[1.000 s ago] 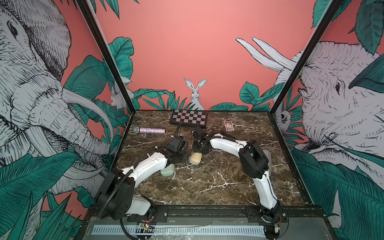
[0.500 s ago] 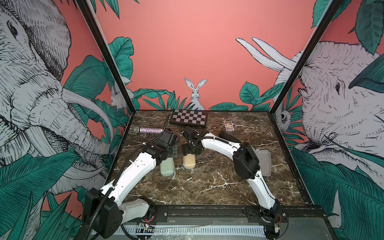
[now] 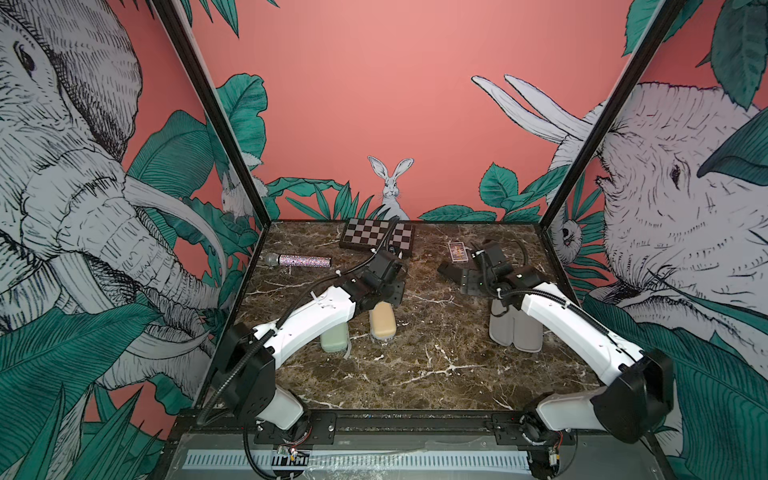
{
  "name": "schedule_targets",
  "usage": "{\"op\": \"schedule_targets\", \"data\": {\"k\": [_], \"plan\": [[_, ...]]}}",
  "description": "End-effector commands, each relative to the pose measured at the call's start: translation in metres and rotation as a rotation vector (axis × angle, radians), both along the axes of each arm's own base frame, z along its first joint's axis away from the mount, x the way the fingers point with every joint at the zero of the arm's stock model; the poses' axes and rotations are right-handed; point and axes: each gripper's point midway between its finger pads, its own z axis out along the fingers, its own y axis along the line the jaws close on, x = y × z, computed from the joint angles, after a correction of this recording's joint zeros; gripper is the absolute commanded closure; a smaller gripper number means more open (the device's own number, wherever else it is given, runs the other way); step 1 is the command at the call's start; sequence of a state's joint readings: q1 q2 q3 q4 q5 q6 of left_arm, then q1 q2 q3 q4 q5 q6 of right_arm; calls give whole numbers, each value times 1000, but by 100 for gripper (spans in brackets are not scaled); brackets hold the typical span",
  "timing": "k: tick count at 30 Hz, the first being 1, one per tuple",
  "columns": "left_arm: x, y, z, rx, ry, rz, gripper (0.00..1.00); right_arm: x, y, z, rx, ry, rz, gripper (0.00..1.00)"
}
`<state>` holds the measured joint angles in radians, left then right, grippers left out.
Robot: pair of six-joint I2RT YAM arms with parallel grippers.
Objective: Put umbrellas into zippered umbrella sleeves
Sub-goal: Move the umbrella sleeve at the center of the board.
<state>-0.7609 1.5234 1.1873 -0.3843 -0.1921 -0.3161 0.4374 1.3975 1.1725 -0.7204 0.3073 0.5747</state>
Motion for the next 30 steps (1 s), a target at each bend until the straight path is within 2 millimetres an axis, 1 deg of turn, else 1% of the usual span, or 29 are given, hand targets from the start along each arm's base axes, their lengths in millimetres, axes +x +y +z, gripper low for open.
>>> {"op": "schedule_targets", "data": {"k": [1,2,4,6,8,9,10,12,14,16,17,18,19,21,22,23,24,27,28,29,30], "plan": [[23,2,31,-46,-125,52,33,-35,-39,-48,-100,211,-112,30],[26,3,30,-59,-118,63,32,-38,-46,-56,-111,228,-137,36],[27,1,26,-87,-91,51,32,-40,-54,-71,-93,246,-175,42],[27,1,24,-99,-79,46,33,-38,-53,-88,-57,284,-175,46],[25,1,22,-105,-77,40,34,-34,-45,-106,-43,336,-151,50],[25,1,21,-109,-77,41,34,-32,-42,-111,-35,350,-145,51],[24,2,19,-111,-74,43,35,-31,-40,-122,-35,375,-143,53],[23,2,16,-126,-61,45,37,-32,-41,-134,-42,399,-154,54],[20,-1,12,-153,-44,42,39,-31,-34,-138,-19,395,-142,56],[17,-5,7,-179,-25,34,43,-32,-31,-139,-23,393,-136,62],[23,1,3,-194,-8,53,45,-35,-30,-140,-27,401,-133,64],[23,0,0,-207,6,52,47,-36,-28,-140,-30,401,-127,64],[22,-3,-3,-221,20,46,49,-37,-25,-138,-41,396,-111,67],[22,-8,-6,-241,40,33,52,-41,-15,-134,-58,394,-79,84],[22,-11,-8,-246,52,32,53,-44,-2,-130,-57,390,-47,92],[22,-11,-9,-246,58,34,53,-50,13,-128,-49,393,-17,98],[23,-10,-9,-245,61,39,54,-54,29,-126,-27,395,11,99],[26,0,-13,-251,86,76,54,-70,101,-118,23,364,150,100],[28,5,-15,-264,101,92,54,-74,128,-117,24,363,209,100],[30,10,-19,-271,117,106,54,-74,153,-119,21,364,256,99],[31,14,-21,-280,127,117,54,-72,170,-120,19,363,287,99]]}}
